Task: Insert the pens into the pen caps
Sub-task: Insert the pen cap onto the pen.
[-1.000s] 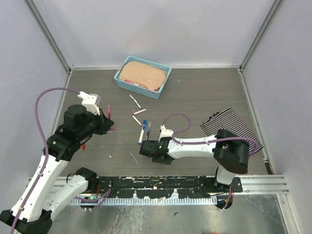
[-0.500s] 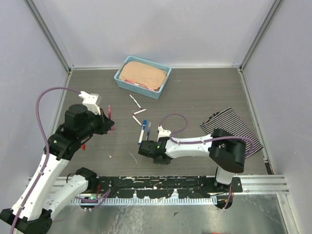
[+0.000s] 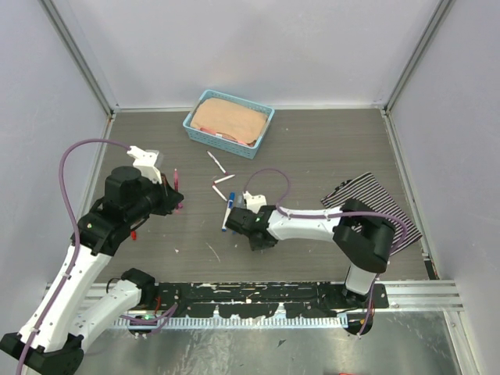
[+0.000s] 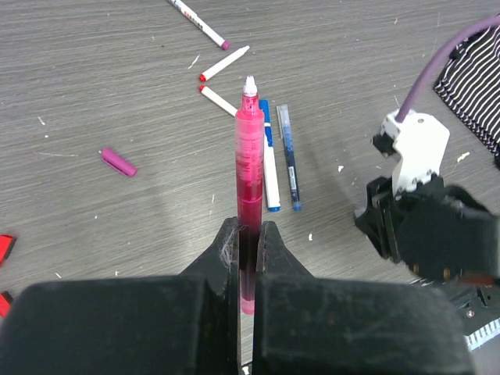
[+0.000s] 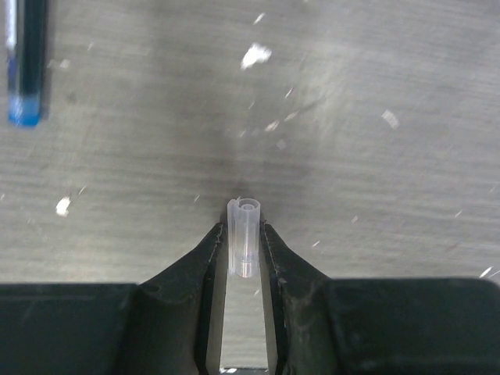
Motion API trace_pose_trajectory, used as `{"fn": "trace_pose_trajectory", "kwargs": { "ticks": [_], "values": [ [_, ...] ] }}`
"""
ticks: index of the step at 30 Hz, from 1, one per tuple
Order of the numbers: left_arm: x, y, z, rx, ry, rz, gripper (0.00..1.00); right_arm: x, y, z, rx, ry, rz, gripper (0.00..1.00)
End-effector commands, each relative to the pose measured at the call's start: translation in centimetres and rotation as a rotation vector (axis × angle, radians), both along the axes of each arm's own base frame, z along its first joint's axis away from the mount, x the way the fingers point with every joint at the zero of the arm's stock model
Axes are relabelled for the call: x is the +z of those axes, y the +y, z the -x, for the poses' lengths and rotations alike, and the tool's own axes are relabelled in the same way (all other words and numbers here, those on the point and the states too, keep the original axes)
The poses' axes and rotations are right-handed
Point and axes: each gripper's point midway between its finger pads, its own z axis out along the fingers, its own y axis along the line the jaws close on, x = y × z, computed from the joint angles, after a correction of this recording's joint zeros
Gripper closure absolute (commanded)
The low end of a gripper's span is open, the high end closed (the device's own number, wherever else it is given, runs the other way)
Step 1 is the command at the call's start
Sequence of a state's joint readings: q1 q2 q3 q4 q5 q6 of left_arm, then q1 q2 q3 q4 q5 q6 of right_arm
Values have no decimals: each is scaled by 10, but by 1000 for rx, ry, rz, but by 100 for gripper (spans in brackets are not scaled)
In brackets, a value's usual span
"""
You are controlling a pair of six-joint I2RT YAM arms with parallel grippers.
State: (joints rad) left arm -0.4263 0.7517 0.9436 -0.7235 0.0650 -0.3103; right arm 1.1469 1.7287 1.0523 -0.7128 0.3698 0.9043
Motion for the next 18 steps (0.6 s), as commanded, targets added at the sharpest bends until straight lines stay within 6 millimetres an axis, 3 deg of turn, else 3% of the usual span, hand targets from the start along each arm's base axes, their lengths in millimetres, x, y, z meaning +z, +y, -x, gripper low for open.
{"fn": "trace_pose_trajectory", "kwargs": {
  "ticks": [1, 7, 11, 18],
  "values": [
    [9, -3, -5, -7, -35, 11, 100, 16, -5, -32, 83, -46, -41, 74],
    [11, -3, -5, -7, -38, 12, 100, 14, -10, -48, 68, -33, -61, 70],
    [12, -2, -4, -5, -37, 10, 100, 9, -12, -43, 59, 0, -55, 57],
    [14, -4, -5, -8, -37, 21, 100, 6, -17, -30, 28, 67, -80, 55]
  ]
}}
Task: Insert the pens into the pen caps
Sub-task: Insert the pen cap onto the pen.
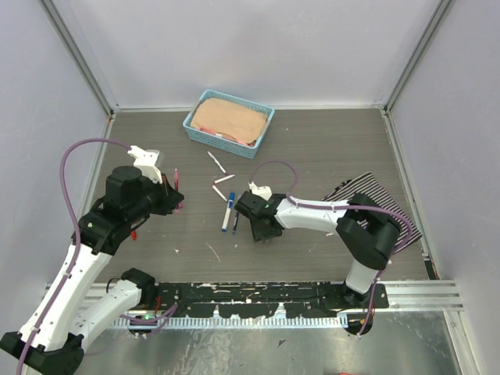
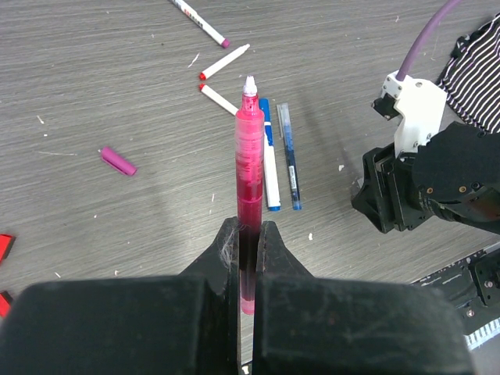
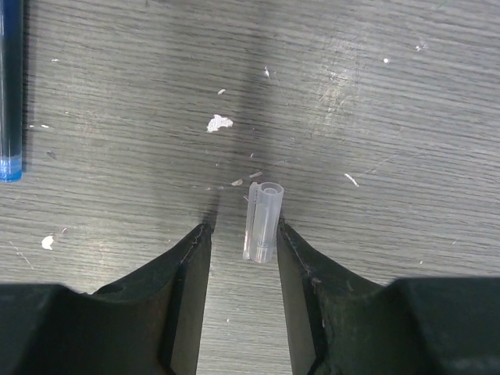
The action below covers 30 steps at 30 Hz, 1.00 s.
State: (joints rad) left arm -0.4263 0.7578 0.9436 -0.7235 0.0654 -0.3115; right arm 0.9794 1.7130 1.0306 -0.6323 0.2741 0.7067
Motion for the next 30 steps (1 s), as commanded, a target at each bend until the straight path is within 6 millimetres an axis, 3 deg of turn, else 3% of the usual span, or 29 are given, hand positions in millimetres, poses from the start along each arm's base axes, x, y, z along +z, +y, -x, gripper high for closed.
{"fn": "trace_pose_trajectory", "kwargs": {
  "ticks": [1, 21, 30],
  "values": [
    [16, -4, -4, -8, -43, 24, 100, 6, -1, 7, -16, 31, -44, 55],
    [16, -5, -5, 0, -36, 36, 100, -10, -18, -6, -97, 80, -29, 62],
    [14, -4, -6, 16, -30, 39, 99, -11, -15, -10, -81, 81, -23, 65]
  ]
}}
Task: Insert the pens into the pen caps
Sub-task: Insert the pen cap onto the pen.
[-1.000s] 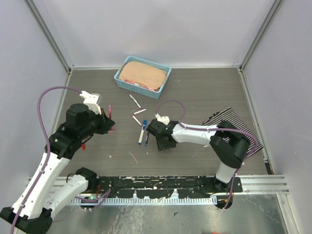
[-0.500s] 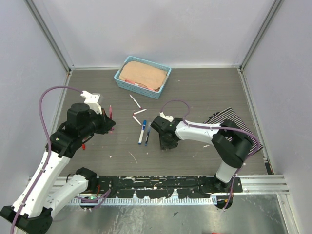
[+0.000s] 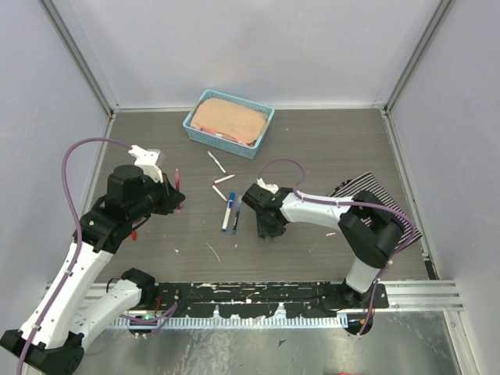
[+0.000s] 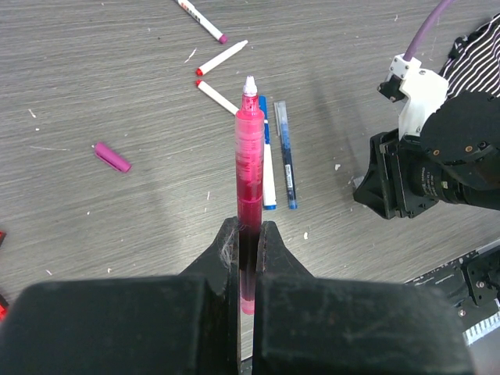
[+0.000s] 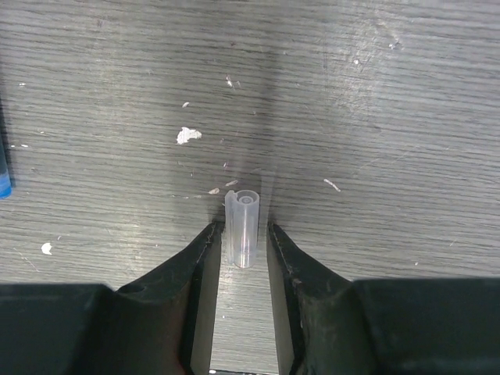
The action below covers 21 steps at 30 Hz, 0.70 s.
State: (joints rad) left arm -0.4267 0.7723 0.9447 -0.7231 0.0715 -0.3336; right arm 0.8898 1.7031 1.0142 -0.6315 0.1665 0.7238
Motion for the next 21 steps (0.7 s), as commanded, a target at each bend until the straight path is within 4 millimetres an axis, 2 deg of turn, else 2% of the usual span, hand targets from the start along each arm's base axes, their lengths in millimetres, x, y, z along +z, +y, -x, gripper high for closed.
{"fn": "trace_pose_trajectory", "kwargs": {
  "ticks": [1, 5, 8, 13, 17, 21],
  "values": [
    [16, -1, -6, 14, -50, 22, 100, -9, -5, -6, 1, -3, 40, 66],
    [15, 3, -7, 37, -51, 11, 100, -9, -7, -3, 5, 1, 38, 72],
    [15, 3, -9, 41, -50, 13, 100, -6, -6, -2, 30, -6, 22, 82],
    [13, -2, -9, 23, -37, 28, 100, 6, -4, -4, 43, -31, -18, 90],
    [9, -12, -7, -6, -16, 70, 100, 31, -3, -10, 40, -108, -93, 92],
    [2, -35, -3, -57, 11, 116, 100, 79, 2, -17, 50, -245, -224, 94]
  ]
}}
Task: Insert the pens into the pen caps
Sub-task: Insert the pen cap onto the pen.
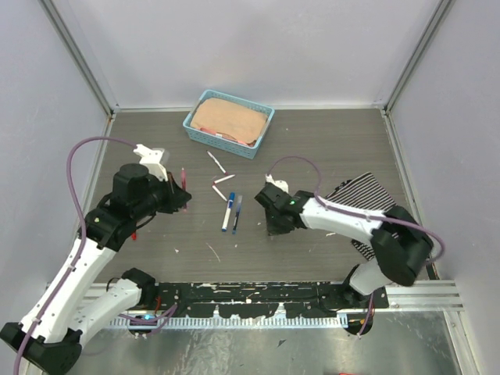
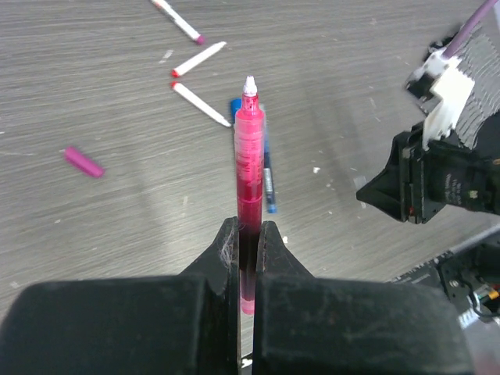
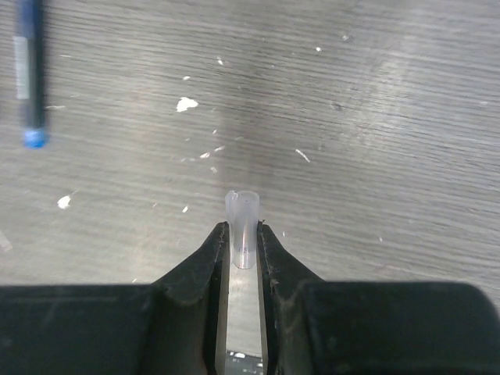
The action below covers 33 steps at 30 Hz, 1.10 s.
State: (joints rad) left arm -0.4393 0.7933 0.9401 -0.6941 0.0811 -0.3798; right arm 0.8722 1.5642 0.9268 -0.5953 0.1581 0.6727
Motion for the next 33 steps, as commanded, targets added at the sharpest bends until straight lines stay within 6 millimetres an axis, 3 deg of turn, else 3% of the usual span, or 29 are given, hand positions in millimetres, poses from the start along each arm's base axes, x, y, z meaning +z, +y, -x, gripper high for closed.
{"fn": "trace_pose_trajectory", "kwargs": {
  "ticks": [1, 4, 12, 19, 26, 33],
  "values": [
    [2, -38, 4, -91, -16, 80, 100, 74, 15, -21, 20, -223, -207, 95],
    [0, -69, 14, -153, -27, 70, 100, 123, 16, -23, 28, -351, -345, 96],
    [10, -157, 45, -371, -96, 113, 100, 227, 1, -25, 5, -643, -572, 100],
    [25, -203, 63, -496, -159, 183, 100, 307, -17, -22, -100, -846, -813, 100],
    [45, -219, 69, -549, -214, 257, 100, 345, -22, -16, -128, -919, -953, 99],
    [51, -220, 73, -579, -233, 269, 100, 344, -10, -14, -90, -883, -981, 99]
  ]
}}
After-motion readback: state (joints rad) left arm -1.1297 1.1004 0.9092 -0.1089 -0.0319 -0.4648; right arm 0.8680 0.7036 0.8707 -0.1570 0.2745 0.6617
